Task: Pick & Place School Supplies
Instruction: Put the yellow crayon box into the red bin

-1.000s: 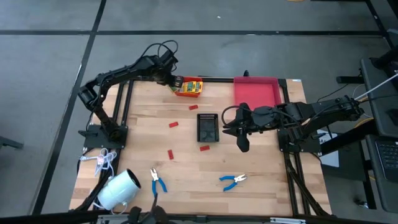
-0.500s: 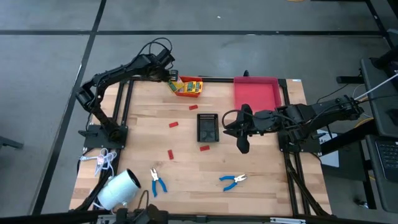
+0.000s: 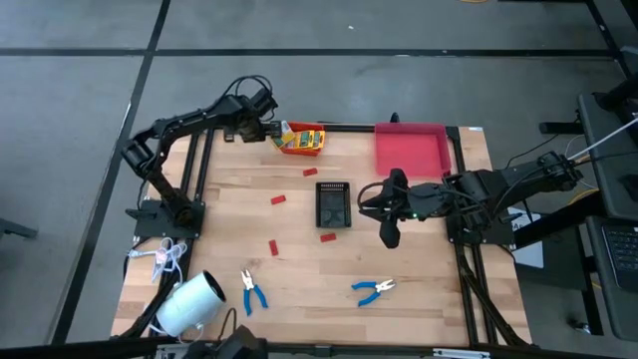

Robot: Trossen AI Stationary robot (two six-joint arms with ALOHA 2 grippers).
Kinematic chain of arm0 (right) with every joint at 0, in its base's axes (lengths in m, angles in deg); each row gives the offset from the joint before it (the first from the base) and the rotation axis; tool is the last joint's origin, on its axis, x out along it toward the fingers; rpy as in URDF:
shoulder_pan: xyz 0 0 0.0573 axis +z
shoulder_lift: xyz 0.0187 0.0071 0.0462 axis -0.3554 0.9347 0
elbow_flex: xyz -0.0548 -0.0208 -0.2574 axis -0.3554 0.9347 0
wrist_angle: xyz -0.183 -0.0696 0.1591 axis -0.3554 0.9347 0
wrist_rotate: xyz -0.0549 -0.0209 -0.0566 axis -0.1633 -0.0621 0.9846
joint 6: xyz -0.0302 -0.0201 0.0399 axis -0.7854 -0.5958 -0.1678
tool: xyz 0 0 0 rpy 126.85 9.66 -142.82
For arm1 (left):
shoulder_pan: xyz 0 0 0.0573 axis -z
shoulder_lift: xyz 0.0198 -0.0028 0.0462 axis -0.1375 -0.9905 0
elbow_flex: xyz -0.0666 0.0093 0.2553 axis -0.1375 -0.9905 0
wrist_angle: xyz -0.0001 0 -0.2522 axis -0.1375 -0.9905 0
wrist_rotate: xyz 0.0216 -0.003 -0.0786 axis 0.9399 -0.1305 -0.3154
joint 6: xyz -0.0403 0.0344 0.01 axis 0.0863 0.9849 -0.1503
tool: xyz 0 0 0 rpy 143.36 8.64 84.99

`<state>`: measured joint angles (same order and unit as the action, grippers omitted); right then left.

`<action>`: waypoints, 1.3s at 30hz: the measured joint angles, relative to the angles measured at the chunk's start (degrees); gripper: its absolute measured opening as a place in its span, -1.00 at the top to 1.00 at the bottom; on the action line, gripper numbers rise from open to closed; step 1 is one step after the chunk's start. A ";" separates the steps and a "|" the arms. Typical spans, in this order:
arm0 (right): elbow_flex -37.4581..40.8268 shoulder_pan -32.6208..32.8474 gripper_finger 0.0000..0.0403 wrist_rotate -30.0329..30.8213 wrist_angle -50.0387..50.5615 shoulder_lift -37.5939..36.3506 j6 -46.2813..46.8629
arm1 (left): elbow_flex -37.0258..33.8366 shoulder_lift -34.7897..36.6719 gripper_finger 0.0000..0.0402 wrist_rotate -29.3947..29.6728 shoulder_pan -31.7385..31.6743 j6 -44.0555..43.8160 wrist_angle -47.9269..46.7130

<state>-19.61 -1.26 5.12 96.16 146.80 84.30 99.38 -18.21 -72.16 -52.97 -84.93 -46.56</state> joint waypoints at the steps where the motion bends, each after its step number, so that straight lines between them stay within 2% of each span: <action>1: 0.00 0.29 0.55 0.41 -0.01 0.00 0.08 | -0.62 -0.07 0.99 -0.17 -0.11 -0.25 0.94; 5: 0.00 1.36 0.55 1.35 0.00 0.00 1.07 | -2.78 -0.07 0.99 -1.26 -0.83 -1.35 6.02; 14: 0.00 2.84 0.55 1.90 0.00 0.00 1.72 | -2.98 -2.55 0.99 -1.43 -2.73 -0.85 10.30; 17: 0.00 3.18 0.55 1.90 0.10 0.00 2.37 | -3.08 -4.22 0.99 -5.05 -2.32 2.81 13.74; 19: 0.00 3.23 0.55 1.90 0.28 0.02 2.54 | -3.14 -4.42 0.99 -10.28 -1.13 7.67 21.40; 21: 0.00 3.23 0.55 1.90 0.35 0.00 2.76 | -2.36 -3.82 0.99 -12.29 0.75 8.38 25.67; 28: 0.02 3.23 0.55 1.90 0.72 0.02 3.29 | 0.08 -3.68 0.99 -2.68 2.59 7.00 17.35; 39: 0.02 3.23 0.55 2.33 0.69 0.02 2.77 | 0.14 -3.23 0.99 0.63 3.95 7.40 16.91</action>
<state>-19.59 1.97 7.45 96.85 146.82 87.06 99.52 -21.45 -71.53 -49.01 -77.53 -29.65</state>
